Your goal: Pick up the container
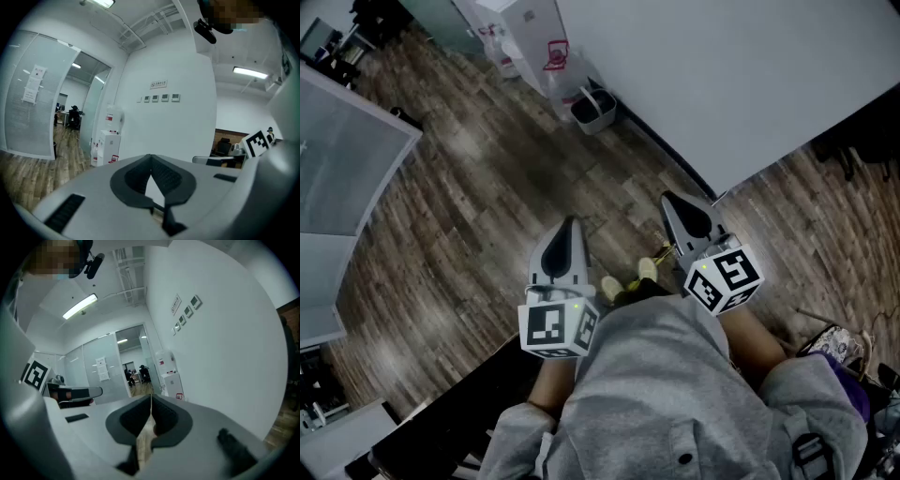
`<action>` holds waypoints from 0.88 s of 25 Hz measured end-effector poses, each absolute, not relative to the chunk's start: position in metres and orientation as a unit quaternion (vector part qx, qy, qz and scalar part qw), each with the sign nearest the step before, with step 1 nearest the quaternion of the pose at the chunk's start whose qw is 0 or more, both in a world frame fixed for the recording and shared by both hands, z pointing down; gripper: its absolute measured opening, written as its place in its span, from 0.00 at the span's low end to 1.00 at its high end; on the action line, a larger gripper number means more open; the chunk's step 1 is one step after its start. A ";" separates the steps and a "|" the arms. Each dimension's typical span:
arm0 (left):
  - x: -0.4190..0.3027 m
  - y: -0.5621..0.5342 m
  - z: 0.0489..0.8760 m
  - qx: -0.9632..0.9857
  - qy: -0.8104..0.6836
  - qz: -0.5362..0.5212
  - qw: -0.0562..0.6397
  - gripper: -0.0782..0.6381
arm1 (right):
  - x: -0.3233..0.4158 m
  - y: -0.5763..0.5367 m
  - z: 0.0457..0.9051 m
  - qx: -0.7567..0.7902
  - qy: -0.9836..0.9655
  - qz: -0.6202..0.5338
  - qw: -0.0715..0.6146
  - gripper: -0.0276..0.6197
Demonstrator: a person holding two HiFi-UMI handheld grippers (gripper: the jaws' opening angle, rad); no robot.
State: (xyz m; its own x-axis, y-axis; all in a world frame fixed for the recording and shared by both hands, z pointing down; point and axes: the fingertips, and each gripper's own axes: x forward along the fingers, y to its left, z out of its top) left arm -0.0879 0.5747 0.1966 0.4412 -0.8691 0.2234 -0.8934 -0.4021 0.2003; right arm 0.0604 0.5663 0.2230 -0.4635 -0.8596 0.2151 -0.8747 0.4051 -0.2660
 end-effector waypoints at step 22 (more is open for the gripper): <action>-0.154 0.601 0.194 0.840 -0.520 0.015 0.154 0.13 | -0.025 0.597 0.209 0.471 -0.862 0.185 -0.024 0.08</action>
